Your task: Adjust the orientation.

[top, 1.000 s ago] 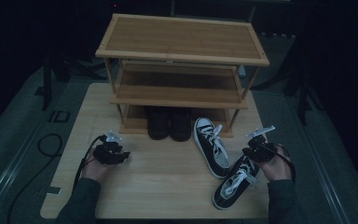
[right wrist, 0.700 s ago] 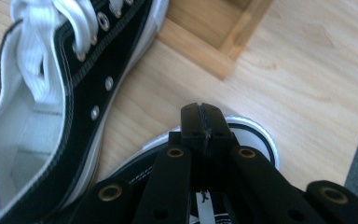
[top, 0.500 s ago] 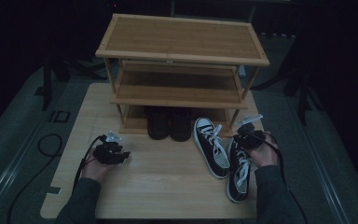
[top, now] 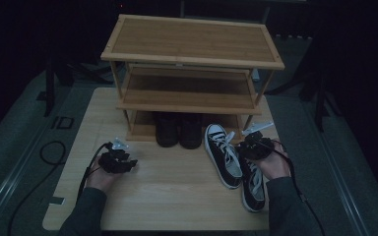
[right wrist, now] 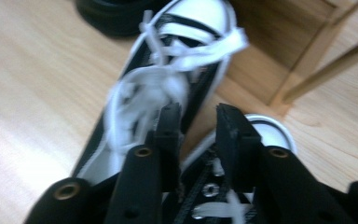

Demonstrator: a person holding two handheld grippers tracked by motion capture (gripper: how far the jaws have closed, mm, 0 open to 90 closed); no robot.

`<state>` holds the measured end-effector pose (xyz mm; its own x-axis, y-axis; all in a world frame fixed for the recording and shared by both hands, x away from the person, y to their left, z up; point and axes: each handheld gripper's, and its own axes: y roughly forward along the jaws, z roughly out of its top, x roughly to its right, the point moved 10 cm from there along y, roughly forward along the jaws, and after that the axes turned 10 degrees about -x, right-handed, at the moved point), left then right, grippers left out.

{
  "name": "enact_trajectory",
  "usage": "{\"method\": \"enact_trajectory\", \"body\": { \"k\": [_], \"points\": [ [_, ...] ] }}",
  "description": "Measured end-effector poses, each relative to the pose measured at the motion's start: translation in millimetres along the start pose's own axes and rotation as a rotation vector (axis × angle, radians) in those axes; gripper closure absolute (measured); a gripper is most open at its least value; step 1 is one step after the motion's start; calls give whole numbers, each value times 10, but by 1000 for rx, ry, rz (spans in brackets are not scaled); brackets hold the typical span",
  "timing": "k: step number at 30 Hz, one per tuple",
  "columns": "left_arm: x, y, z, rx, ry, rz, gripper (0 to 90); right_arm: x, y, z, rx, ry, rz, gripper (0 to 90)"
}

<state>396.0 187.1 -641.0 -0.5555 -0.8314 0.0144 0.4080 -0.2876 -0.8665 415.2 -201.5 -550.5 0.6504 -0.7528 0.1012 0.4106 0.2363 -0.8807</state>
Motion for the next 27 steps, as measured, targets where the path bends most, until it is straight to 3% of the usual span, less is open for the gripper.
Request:
{"method": "enact_trajectory", "body": {
  "k": [6,9,11,14,17,23,27],
  "points": [
    [-1,0,-1,-1,2,-1,551,-150,108,-11,-27,-2,34,606],
    [-2,-1,-3,-3,5,1,551,-144,228,-40,-85,-6,-14,623],
    [-1,-1,-1,-1,2,-1,551,-143,290,-37,-103,-1,-19,669],
    [-3,-1,-1,0,2,-2,551,-154,344,-51,-136,7,-21,855],
    [-1,-1,0,2,0,-6,552,-161,324,-59,-136,16,-18,876],
    [-4,-1,-1,-1,4,-1,552,-253,224,-56,-104,46,79,878],
    [-3,-1,0,1,2,-4,552,-311,194,-91,-113,33,100,878]
  ]
}}
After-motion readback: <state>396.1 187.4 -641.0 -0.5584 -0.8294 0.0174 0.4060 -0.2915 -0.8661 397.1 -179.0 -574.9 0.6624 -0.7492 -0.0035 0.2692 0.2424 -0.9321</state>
